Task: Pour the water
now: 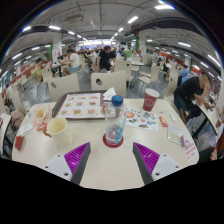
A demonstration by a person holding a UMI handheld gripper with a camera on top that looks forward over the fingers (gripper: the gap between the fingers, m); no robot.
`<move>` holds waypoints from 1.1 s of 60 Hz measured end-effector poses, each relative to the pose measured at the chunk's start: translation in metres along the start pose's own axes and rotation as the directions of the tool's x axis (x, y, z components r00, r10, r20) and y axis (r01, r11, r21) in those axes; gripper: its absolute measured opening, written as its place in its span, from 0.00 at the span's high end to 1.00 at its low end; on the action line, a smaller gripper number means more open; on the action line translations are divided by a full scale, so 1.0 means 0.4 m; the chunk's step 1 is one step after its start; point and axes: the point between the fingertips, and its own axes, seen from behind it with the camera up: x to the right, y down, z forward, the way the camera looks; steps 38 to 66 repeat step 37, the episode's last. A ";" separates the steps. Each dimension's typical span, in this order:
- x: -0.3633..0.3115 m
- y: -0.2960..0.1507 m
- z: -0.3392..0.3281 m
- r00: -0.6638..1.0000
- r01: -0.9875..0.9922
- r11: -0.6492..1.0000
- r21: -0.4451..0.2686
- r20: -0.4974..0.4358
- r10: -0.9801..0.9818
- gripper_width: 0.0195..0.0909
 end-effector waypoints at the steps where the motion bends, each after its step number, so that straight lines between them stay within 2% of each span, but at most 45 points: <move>1: -0.007 0.004 -0.022 1.000 0.001 1.000 -0.004 -0.001 -0.001 0.08; 11: -0.076 0.051 -0.181 1.000 0.003 1.000 -0.029 0.000 -0.003 0.08; 24: -0.127 0.052 -0.269 1.000 0.018 1.000 -0.004 0.012 -0.018 0.08; 66: -0.141 0.035 -0.289 1.000 0.006 1.000 0.010 0.025 -0.006 0.08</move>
